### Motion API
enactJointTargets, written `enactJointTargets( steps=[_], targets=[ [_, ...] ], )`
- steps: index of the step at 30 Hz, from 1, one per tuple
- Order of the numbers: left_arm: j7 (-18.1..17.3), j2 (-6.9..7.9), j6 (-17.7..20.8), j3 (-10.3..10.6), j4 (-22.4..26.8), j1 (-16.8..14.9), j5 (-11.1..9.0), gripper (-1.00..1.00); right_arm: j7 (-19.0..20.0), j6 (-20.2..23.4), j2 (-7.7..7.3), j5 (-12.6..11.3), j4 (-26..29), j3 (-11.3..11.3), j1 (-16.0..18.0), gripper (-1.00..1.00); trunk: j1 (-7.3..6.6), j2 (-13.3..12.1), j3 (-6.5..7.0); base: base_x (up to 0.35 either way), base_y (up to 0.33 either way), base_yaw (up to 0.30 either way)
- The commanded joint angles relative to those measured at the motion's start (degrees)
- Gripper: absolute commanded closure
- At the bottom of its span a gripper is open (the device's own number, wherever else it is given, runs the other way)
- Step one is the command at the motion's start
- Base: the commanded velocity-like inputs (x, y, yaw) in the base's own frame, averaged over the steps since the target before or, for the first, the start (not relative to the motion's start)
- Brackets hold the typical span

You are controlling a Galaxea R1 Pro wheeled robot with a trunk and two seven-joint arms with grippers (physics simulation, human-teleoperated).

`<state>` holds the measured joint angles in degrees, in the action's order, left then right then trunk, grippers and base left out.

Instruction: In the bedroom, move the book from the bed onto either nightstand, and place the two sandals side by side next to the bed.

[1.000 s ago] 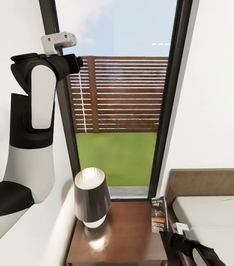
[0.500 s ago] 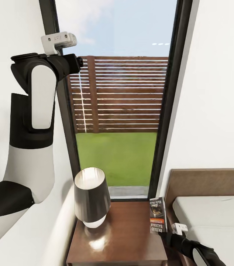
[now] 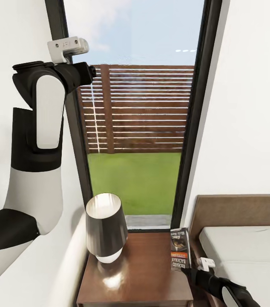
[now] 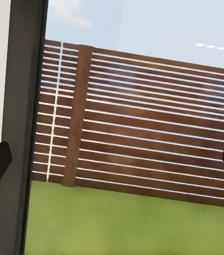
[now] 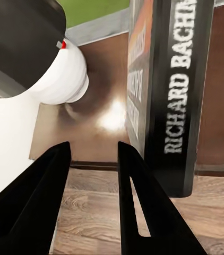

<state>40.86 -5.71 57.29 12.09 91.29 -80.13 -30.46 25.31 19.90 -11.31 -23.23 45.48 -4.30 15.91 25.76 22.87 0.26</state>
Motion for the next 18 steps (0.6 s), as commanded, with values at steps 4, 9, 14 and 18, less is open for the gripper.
enactJointTargets(
  steps=[4, 9, 14, 18],
  targets=[
    [0.61, 0.00, 0.11, 0.05, 0.02, -0.03, -0.56, -1.00, 3.33, 0.34, -0.05, -0.25, 0.03, -0.13, 0.03, 1.00, 0.02, 0.04, -0.04, 0.000, 0.000, -0.019],
    [0.57, 0.00, 0.19, 0.10, 0.02, -0.03, -0.56, -1.00, 9.60, 4.28, -0.23, -0.18, -0.02, -0.12, 1.15, 1.00, 0.02, 0.04, -0.05, 0.000, 0.000, -0.008],
    [0.55, 0.00, 0.28, 0.12, 0.02, -0.03, -0.56, -1.00, 15.29, 11.68, -0.32, 0.08, -0.04, -0.10, 3.65, 1.00, 0.02, 0.04, -0.05, 0.000, 0.000, -0.003],
    [0.54, 0.00, 0.38, 0.17, 0.02, -0.03, -0.56, -1.00, 18.86, 14.06, -0.35, 0.28, -0.04, -0.10, 4.68, 1.00, 0.02, 0.04, -0.05, 0.000, 0.000, -0.001]
  ],
)
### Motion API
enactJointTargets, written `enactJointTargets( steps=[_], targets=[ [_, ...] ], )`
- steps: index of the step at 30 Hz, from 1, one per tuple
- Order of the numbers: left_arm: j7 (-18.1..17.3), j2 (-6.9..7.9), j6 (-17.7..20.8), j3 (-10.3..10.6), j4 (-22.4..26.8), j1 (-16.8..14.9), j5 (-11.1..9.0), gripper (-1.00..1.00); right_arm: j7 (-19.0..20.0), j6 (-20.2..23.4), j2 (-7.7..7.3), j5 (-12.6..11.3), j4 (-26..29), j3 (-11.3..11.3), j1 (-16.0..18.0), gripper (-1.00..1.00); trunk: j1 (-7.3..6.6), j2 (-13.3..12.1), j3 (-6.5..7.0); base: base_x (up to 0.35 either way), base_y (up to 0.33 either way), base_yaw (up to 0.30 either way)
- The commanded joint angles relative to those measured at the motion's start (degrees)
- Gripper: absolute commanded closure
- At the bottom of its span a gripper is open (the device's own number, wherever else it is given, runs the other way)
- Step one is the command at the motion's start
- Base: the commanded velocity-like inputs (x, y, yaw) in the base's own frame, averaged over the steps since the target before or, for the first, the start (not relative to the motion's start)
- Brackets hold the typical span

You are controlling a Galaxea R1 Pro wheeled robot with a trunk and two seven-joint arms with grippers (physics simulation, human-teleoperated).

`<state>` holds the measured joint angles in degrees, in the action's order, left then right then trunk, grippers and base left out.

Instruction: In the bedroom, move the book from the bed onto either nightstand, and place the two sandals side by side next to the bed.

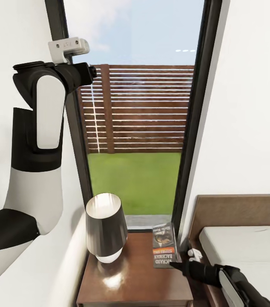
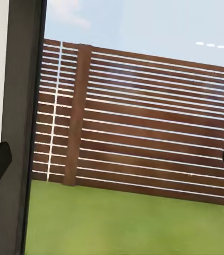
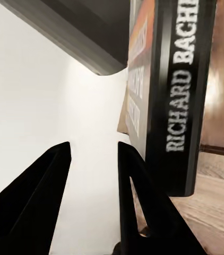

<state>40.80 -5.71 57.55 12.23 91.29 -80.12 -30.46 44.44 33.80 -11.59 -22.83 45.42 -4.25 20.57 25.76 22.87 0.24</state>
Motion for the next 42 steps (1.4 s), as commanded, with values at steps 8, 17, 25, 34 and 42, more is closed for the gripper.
enactJointTargets(
  steps=[8, 17, 25, 34, 42],
  targets=[
    [0.56, 0.06, 2.45, 0.22, 0.02, -0.06, -0.56, -1.00, 6.26, 2.69, -0.39, 0.33, -0.13, -0.22, 1.14, 1.00, 0.02, 0.05, -0.03, 0.000, 0.000, 0.000],
    [0.78, 0.08, 2.45, 0.25, 0.05, -0.04, -0.56, -1.00, 7.51, 4.98, -0.62, 0.36, -1.80, -0.29, 2.95, 1.00, 0.02, 0.05, -0.03, -0.125, 0.000, 0.000],
    [1.74, 0.08, 2.45, 0.25, 0.03, -0.04, -0.56, -1.00, 7.62, 8.39, -0.68, 0.57, -5.61, -0.31, 5.04, 1.00, 0.02, 0.05, -0.03, -0.086, 0.000, 0.000],
    [3.19, 0.09, 2.45, 0.25, 0.03, -0.10, -0.57, -1.00, 8.09, 9.17, -0.71, 1.82, -6.98, -0.32, 5.57, 1.00, 0.02, 0.05, -0.03, -0.017, 0.000, 0.000],
    [3.53, 0.09, 2.45, 0.32, 0.02, -0.13, -0.56, -1.00, 9.60, 9.70, -0.71, 2.34, -7.29, -0.28, 6.53, 1.00, 0.02, 0.05, -0.03, -0.004, 0.000, 0.000]
  ],
)
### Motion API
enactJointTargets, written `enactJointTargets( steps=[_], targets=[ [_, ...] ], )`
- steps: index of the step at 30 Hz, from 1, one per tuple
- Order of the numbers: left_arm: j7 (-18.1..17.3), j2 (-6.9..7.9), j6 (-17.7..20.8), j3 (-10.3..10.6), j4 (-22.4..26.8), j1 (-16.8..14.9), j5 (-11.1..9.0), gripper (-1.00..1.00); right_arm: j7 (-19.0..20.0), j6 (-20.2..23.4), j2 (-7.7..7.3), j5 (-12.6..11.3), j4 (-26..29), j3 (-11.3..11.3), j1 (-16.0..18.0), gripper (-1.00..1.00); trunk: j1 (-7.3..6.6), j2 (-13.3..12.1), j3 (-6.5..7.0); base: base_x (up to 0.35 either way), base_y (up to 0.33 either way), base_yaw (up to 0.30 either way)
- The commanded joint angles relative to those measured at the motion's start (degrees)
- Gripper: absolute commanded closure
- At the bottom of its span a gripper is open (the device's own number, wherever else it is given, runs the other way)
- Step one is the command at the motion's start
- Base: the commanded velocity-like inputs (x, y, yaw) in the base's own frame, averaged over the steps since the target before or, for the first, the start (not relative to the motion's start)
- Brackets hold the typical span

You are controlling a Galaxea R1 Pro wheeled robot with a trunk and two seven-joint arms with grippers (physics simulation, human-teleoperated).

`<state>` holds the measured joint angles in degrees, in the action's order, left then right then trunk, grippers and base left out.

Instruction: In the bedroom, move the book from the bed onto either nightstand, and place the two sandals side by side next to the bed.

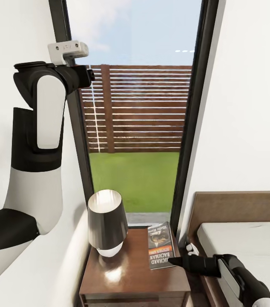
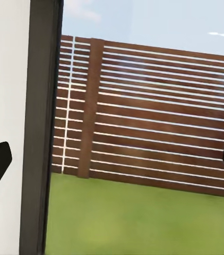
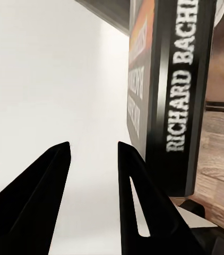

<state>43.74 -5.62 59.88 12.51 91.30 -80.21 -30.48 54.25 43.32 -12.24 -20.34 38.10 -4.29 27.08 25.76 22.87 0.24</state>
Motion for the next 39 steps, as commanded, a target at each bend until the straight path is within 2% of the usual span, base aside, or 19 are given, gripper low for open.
enactJointTargets(
  steps=[1, 7, 17, 20, 25, 34, 39],
  targets=[
    [0.61, -0.02, 0.12, 0.04, 0.02, -0.06, -0.55, -1.00, -0.11, 0.57, -0.07, -0.15, 0.01, -0.25, 0.57, 1.00, 0.02, 0.05, -0.03, -0.001, 0.000, 0.000],
    [0.67, -0.08, 0.12, 0.05, 0.02, -0.65, -0.55, -1.00, 0.34, 6.94, -0.28, -0.13, -1.15, -0.17, 4.80, 1.00, 0.02, 0.05, -0.03, 0.000, 0.000, 0.000],
    [0.65, -0.01, 0.12, 0.05, 0.02, -0.88, -0.58, -1.00, 0.53, 10.16, -1.30, -0.33, -3.15, -0.05, 9.34, 1.00, 0.02, 0.05, -0.03, 0.033, 0.000, 0.000],
    [0.69, -0.01, 0.12, 0.05, 0.02, -0.90, -0.57, -1.00, 0.55, 11.03, -1.39, -0.67, -3.62, 0.13, 9.88, 1.00, 0.02, 0.05, -0.03, 0.057, 0.000, 0.000],
    [0.81, -0.01, 0.12, 0.23, 0.02, -0.91, -0.55, -1.00, 3.48, 12.35, -1.45, -0.94, -4.68, 0.37, 10.30, 1.00, 0.02, 0.05, -0.03, 0.020, 0.000, 0.000],
    [1.36, 0.00, 0.12, 2.44, 0.02, -0.84, -0.55, -1.00, 6.58, 12.72, -1.49, -0.93, -6.31, 0.41, 10.35, 1.00, 0.02, 0.05, -0.03, 0.005, 0.000, 0.000],
    [1.44, -0.06, 0.12, 3.07, 0.02, -0.87, -0.55, -1.00, 7.23, 12.31, -1.44, -0.95, -9.40, 0.42, 10.36, 1.00, 0.02, 0.05, -0.03, 0.001, 0.000, 0.000]
  ],
)
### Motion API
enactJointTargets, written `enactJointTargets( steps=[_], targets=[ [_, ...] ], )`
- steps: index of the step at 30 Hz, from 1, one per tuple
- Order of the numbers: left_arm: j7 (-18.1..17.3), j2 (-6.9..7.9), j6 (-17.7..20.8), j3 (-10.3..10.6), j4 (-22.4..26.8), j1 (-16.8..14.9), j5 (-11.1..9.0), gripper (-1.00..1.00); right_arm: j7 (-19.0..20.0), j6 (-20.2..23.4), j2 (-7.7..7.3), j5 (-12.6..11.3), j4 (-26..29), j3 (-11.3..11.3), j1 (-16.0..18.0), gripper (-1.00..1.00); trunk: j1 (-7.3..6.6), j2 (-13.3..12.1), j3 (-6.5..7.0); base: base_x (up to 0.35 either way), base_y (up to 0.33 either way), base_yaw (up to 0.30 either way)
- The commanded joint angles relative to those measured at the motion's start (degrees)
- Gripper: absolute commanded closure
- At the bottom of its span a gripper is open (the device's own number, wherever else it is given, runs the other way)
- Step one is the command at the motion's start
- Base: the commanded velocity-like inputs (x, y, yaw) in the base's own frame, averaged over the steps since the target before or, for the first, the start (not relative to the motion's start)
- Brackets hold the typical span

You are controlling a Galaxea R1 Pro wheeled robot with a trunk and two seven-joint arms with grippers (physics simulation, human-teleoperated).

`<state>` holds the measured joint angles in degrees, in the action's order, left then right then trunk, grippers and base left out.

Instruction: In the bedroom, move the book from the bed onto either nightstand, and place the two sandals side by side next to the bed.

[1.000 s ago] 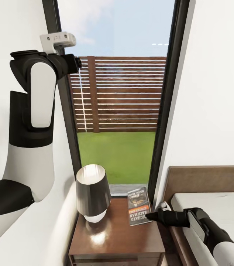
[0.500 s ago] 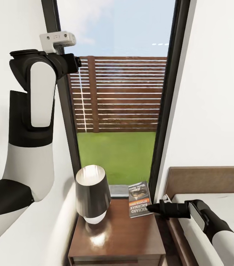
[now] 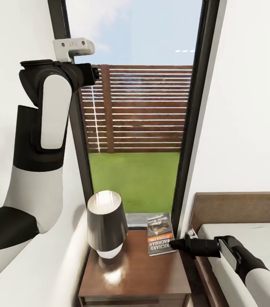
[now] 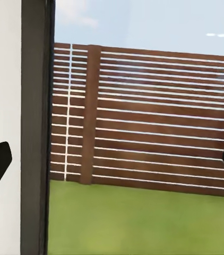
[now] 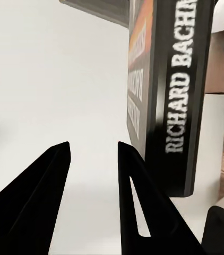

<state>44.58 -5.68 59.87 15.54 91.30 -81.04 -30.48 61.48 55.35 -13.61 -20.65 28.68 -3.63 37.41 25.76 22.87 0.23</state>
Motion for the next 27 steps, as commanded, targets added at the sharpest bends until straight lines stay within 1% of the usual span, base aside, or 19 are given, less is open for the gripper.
enactJointTargets(
  steps=[1, 7, 15, 27],
  targets=[
    [0.58, -0.01, 0.13, 0.09, 0.02, -0.05, -0.54, -1.00, 0.04, 0.19, -0.02, -0.62, -0.56, -0.23, 0.03, 1.00, 0.02, 0.05, -0.02, 0.000, 0.000, 0.000],
    [0.39, -0.03, 0.13, 0.25, 0.02, -0.07, -0.54, -1.00, 0.18, -0.17, 0.18, -0.05, -2.87, -0.42, 0.03, 1.00, 0.02, 0.05, -0.02, 0.000, 0.000, 0.000],
    [0.34, -0.03, 0.13, 0.28, 0.02, -0.08, -0.54, -1.00, -0.03, -1.19, 0.27, 0.15, -3.28, -0.75, 0.03, 1.00, 0.02, 0.05, -0.02, 0.000, 0.000, 0.000],
    [0.26, -0.02, 0.13, 0.34, 0.00, -0.08, -0.61, -1.00, -0.29, -1.45, 0.24, 0.19, -3.32, -0.69, 0.03, 1.00, 0.02, 0.05, -0.02, 0.008, 0.000, 0.000]
  ],
)
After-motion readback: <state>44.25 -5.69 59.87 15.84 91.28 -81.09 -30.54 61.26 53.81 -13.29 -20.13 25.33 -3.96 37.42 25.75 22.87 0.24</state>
